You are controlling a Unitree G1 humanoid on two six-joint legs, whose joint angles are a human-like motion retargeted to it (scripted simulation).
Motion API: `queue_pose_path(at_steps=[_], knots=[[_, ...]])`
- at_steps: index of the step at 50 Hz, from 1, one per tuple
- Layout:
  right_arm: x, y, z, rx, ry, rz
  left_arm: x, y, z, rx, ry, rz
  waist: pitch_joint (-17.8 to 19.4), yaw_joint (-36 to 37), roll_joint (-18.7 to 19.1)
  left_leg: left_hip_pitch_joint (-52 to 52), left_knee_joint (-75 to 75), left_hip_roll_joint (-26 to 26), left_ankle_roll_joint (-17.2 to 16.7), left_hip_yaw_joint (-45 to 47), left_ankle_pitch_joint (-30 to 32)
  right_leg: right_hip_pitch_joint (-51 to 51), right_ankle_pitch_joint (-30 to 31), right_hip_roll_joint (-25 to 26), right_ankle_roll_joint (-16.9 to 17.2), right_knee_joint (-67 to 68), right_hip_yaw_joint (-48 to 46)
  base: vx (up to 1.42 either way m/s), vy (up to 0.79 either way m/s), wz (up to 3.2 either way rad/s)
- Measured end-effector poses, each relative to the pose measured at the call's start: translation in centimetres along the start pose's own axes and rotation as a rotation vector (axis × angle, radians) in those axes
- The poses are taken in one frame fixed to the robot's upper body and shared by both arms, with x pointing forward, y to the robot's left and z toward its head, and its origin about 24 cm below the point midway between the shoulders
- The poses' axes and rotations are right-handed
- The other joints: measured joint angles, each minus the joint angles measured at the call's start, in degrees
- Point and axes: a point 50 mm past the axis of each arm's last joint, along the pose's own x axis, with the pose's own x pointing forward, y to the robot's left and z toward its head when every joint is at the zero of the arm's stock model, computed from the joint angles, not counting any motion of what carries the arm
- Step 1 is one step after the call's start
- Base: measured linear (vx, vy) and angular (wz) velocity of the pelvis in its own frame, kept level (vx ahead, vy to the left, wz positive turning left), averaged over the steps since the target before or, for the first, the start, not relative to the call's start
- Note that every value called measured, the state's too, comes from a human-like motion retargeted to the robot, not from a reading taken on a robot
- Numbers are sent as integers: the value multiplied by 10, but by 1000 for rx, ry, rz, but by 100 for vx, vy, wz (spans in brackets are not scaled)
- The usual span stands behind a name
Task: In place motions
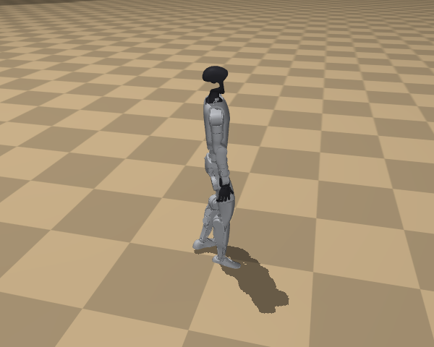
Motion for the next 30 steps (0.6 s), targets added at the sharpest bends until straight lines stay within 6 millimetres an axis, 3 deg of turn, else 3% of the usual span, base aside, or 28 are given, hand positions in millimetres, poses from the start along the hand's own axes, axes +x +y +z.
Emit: queue_pose_path(at_steps=[3, 5, 9, 13, 16, 20, 26, 28, 30], knots=[[0, -2, -8, 48, 23, -3, 0, -4, -2, 19, 9, -10, 10, 12, 34, 14, -133, -12, -26, -46, 43, 18, -3, 46, -2, -2, 19, 14, 0, -101], [0, -1, -19, 97, 59, -5, 1, -6, -6, 30, 18, -16, 0, 8, 44, 15, -192, -44, 38, -79, 64, 23, -6, 56, 1, -3, 29, 24, -8, -17], [-1, 6, -44, 178, 154, 1, 1, -5, -5, 37, 19, -28, -34, -43, 65, 7, -194, -11, -11, -55, 66, 2, -8, 63, 5, 1, 21, 11, -15, 32], [-4, 10, -66, 263, 229, 0, 0, 0, 10, 68, -40, -12, -23, -34, 57, 24, -205, -15, -8, -52, 66, 11, -5, 64, 4, 2, 17, -2, -16, -8], [-7, 14, -79, 227, 291, 17, -1, 5, 11, 69, -49, -5, -34, -21, 51, 15, -200, -11, -11, -42, 63, 1, -2, 61, 4, 4, 26, -1, -16, -31], [-6, 13, -76, 155, 295, 1, -2, 11, 10, 43, -55, -9, -24, -21, 53, 5, -192, -6, -10, -44, 64, 1, 3, 65, -4, 0, 16, -12, -11, 3], [-3, 12, -63, 191, 212, 24, -2, 14, 12, 90, -53, -2, 11, 7, 42, 0, -201, -26, 7, -60, 83, 17, -1, 51, -8, -4, -26, -16, -13, 60], [-3, 10, -63, 200, 204, 30, -2, 12, 14, 104, -58, -3, 15, 13, 35, 8, -208, -26, 15, -9, 61, 24, -3, 41, -5, -9, -59, -1, -18, 175], [-4, 7, -67, 188, 213, 32, -1, 8, 13, 105, -58, -10, 12, 20, 28, 25, -215, -11, 9, 99, 30, 28, -6, 32, -2, -14, -93, 12, -21, 198]])
